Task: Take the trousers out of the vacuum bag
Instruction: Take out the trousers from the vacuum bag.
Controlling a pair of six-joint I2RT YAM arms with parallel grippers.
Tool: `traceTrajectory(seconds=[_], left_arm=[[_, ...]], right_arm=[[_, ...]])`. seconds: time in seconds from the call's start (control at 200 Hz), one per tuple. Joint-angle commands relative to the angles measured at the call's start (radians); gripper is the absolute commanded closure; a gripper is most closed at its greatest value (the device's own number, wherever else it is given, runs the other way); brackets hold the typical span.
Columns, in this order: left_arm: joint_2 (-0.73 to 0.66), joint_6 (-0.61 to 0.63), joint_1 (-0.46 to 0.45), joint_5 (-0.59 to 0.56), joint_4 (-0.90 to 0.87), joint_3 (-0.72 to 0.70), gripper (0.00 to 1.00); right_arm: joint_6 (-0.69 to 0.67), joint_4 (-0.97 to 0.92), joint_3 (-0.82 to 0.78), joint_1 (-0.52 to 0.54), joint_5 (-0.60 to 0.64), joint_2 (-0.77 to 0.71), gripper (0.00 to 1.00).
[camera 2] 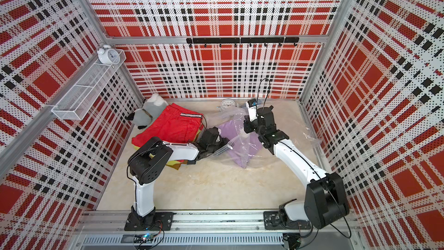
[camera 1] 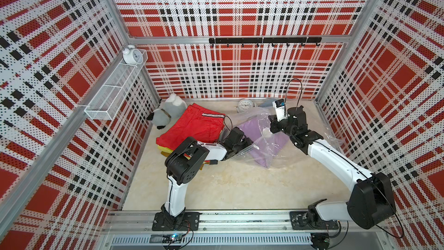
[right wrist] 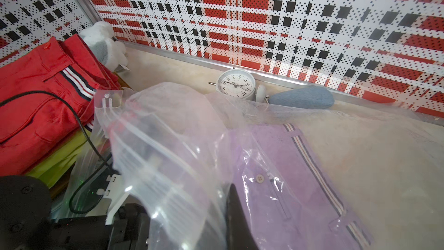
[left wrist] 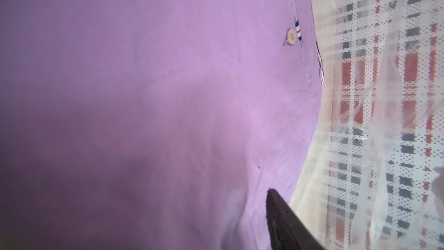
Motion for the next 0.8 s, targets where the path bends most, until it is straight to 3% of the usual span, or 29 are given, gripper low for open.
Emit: traceTrajectory(seconds=[0.0,0.246,0.451,0.797], left_arm=[[0.057,-0.032,0.001,0.036,0.047,0.023,0.42],[0.119,-0.033,0.005,0.061,0.074,0.087,0.45],[0.182,-0.046,0.017,0.070,0.090,0.139,0.57],[0.240,-0.037,0.023,0.068,0.090,0.200,0.59]], right_arm=[[0.013,0.047,-0.015,-0.007,-0.010,-0.024,1.00],[0.020,0.059,-0.020,-0.007,-0.022,-0.033,1.00],[0.025,0.065,-0.021,-0.007,-0.027,-0.037,1.00],[0.025,0.065,-0.026,-0.006,-0.023,-0.040,1.00]])
